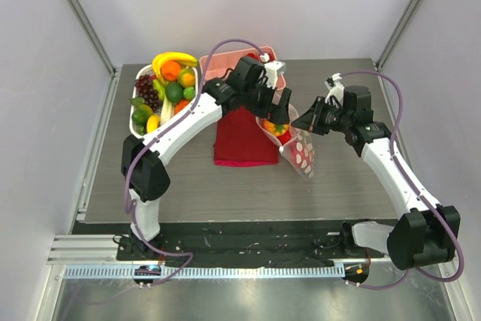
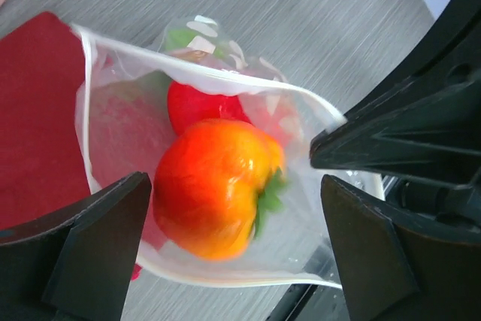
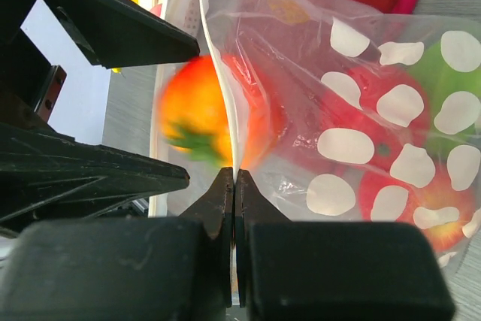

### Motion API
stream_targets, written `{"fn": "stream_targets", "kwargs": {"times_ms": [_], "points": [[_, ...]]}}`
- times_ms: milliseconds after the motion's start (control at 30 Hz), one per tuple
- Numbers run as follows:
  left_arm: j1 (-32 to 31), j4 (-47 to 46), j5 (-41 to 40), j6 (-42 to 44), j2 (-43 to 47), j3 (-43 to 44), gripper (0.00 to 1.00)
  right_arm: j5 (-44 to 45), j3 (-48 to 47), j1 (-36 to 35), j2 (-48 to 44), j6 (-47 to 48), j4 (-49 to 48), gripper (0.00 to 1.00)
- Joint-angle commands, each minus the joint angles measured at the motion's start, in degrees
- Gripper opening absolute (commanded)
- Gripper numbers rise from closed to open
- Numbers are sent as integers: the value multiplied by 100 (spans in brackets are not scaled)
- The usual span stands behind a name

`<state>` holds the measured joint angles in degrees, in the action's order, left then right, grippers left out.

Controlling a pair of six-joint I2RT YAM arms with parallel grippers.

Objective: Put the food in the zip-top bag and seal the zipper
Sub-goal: Place the fake fruit in the zipper food storage bag.

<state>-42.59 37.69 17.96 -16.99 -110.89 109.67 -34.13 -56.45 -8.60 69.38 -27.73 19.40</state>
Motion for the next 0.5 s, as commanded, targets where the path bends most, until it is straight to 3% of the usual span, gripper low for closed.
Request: {"fn": "stream_targets", "kwargs": {"times_ms": [0,133,200,467], "points": [[57,290,85,626,524,362,100,3,-95,8,-259,136,-50,1],[566,817,479,1031,963,486,100,3,-103,8,-267,153,-41,1],[1233,941,858,1040,1367,205,100,12,-112,16,-285,162,-41,1],[3369,1802,166,2270,2467,-1332,100,3,-68,16,-303,285,-24,1]]}}
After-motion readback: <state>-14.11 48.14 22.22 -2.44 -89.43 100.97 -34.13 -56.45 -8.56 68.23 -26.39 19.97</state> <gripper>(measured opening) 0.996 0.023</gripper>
